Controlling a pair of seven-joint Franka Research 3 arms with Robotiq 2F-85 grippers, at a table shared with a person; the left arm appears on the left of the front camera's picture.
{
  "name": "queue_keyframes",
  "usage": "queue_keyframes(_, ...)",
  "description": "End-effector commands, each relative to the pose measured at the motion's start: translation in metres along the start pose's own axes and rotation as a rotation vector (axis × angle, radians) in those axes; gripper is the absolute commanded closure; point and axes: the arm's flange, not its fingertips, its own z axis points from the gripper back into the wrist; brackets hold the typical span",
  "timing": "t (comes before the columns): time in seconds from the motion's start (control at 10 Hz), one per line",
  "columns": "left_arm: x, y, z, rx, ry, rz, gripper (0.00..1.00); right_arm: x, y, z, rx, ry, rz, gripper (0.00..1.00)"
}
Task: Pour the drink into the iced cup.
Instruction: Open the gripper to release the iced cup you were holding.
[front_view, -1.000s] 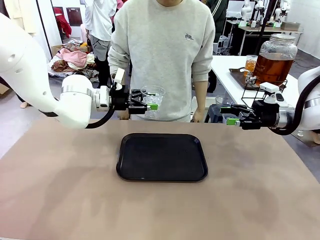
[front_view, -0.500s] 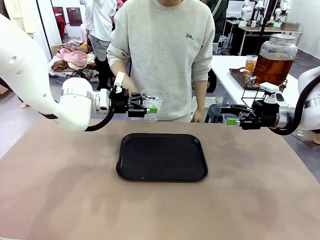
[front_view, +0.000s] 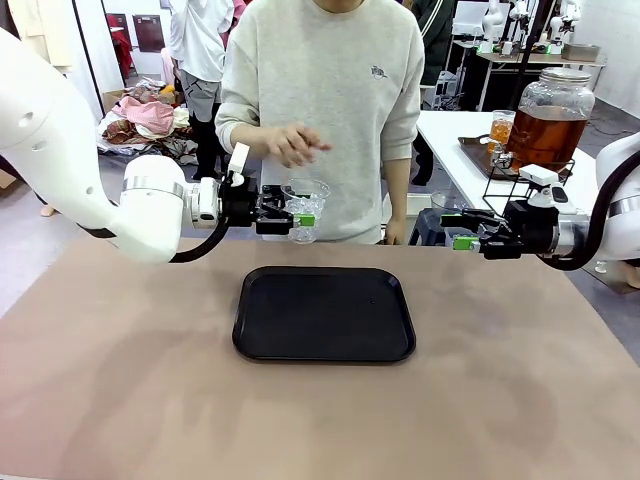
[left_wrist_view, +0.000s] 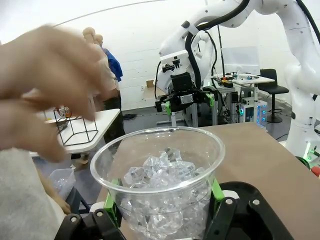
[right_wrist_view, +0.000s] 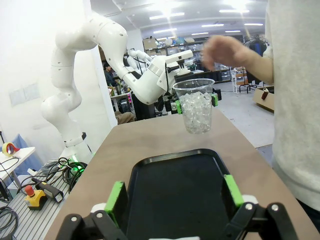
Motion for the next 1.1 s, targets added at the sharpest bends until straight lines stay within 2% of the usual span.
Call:
queue_keyframes(0.0, 0.0050, -0.0004, -0.0003, -0.001, -0.003, -0.007, 0.19, 0.0036, -0.0009, -0.0004, -0.005, 0.007, -0.010, 0.00)
queue_keyframes(1.0, 0.0050, -0.0004, -0.0003, -0.001, -0.003, -0.007, 0.19, 0.0036, -0.0009, -0.0004, -0.005, 0.007, -0.010, 0.00)
